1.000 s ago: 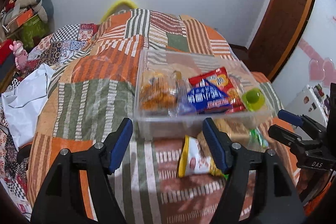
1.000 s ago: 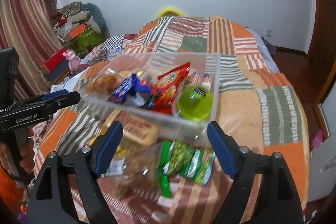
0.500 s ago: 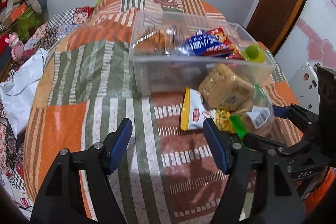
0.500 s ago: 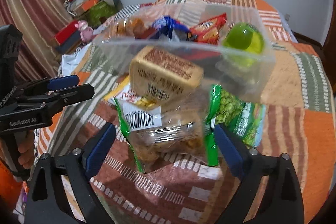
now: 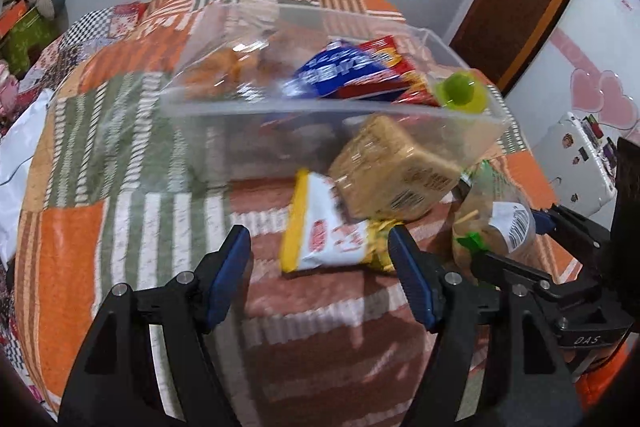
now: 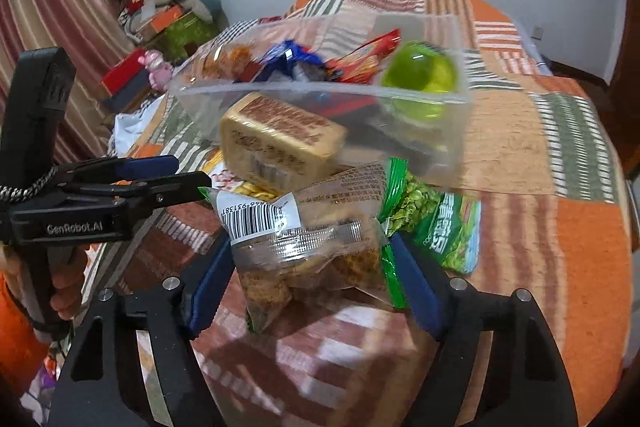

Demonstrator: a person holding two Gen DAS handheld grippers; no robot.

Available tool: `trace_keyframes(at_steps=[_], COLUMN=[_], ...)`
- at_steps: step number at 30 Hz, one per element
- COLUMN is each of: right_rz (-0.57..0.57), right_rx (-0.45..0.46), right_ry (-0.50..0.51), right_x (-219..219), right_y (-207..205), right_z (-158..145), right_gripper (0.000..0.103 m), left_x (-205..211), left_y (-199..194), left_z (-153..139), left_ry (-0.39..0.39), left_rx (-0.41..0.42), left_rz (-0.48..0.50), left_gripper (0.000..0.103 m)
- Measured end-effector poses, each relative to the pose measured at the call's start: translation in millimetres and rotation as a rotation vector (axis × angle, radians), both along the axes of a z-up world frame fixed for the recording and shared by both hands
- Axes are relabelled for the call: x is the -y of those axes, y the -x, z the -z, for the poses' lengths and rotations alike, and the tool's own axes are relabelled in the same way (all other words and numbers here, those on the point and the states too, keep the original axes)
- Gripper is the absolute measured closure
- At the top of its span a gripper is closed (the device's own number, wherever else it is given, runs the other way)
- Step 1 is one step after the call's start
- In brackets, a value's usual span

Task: Organize snacks
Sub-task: 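Grasp the biscuit block with the left tool while the right tool grasps the zip bag, then carry the biscuit block with the left tool while the right tool carries the zip bag over the box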

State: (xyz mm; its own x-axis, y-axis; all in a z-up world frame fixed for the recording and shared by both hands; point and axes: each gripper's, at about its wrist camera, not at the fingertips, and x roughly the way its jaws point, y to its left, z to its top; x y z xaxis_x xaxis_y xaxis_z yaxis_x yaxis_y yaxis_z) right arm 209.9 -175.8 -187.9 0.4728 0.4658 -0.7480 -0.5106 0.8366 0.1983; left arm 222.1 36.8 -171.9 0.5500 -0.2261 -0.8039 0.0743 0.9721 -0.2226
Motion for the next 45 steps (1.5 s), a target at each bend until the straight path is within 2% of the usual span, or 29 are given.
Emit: trace_keyframes(at_steps=[4,9,16,21,27,32,37,45], right_rz=[0.052,0.118,0.152,0.151,0.142,0.133,0.12,0.095], right_rx=[0.013,0.033,0.041,0.033,0.038,0.063,0.098,0.169], right_ry=[-0.019,-0.042,-0.066,-0.084,-0.095,-0.096,-0.11,-0.137], right_x=[24,56,74,77,73,64,52,30], right_y=[3,4,2,1,-2,-5,-11,-27], right_z=[-8,-17,-16,-17,-21,-31,-45,-71], right_gripper=[0.03,0.03,0.03,0.03,0.03,0.03,0.03,0.03], left_x=[20,46,66,66,59,51,39,3], left_y=[-10,-23,-49,-57,-49,-34,-19,-15], left_z=[-7,-8,11,16,12,-6,-38,-86], left_ry=[0.001,-0.026,-0.066,-0.084,-0.056,-0.053,-0.054,-0.007], left_rx=[0.019,0.032,-0.014,0.002,0.037,0.078,0.151,0.241], left_rz=[0.028,0.044,-0.001,-0.025,-0.011,-0.008,-0.006,-0.069], left_gripper=[0.025,0.009,0.007,0.008,0.012,0.012,0.012,0.012])
